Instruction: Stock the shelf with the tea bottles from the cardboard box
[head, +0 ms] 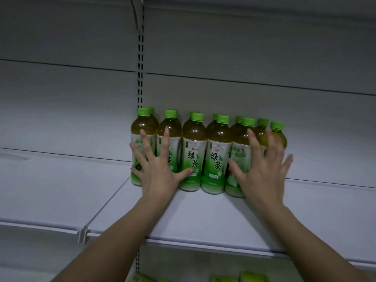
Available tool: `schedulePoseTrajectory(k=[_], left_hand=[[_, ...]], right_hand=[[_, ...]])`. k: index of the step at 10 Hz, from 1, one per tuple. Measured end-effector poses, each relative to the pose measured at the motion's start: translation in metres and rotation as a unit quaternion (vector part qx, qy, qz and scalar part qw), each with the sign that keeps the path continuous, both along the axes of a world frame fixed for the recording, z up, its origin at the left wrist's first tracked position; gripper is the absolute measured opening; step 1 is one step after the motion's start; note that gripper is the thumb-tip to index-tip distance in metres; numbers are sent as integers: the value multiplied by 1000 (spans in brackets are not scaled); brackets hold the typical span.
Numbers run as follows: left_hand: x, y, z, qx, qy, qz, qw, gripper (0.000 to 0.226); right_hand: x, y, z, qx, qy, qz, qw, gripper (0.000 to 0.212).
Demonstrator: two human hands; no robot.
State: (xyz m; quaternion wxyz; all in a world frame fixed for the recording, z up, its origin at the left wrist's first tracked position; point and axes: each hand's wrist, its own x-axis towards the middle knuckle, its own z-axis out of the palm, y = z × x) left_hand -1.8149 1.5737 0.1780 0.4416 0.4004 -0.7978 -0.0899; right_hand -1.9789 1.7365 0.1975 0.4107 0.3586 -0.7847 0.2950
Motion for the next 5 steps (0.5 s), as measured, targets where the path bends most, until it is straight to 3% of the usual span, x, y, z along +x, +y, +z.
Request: schedulePoseTrajectory(k=[1, 2, 5], left_hand=[[-6, -1, -1, 4, -5, 4, 1000, 130], [-8, -3, -4, -1, -7, 4, 1000, 130], [-9, -1, -1, 15, -40, 29, 999, 129]], right_hand=[[-14, 6, -8, 5, -88, 3, 996, 96], [-18, -3, -15, 3, -119, 28, 993, 106], [-20, -15, -18, 19, -132, 7, 991, 108]])
